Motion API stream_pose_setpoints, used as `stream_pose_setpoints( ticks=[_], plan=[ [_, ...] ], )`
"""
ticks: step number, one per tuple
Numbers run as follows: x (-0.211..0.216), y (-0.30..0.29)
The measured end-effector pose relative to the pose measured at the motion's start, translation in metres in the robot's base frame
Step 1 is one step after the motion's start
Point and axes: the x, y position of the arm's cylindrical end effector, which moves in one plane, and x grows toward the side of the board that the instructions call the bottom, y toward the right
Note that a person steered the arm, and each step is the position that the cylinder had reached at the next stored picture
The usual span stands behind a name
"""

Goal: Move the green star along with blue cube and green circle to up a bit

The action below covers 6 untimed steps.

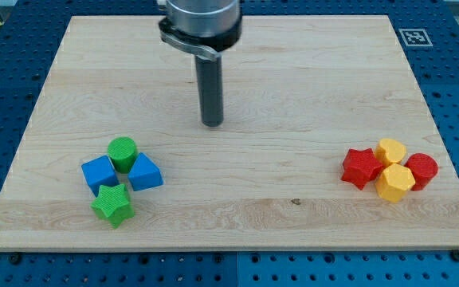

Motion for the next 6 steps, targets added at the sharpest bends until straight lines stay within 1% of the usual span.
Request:
stream_pose_setpoints(
  ticks=[1,2,3,4,5,6],
  plan=[
    [0.05,0.023],
    [0.095,-0.006],
    [0.113,-0.048],
    [0.148,-0.085],
    [0.169,-0.091],
    [0.158,-0.12]
  ],
)
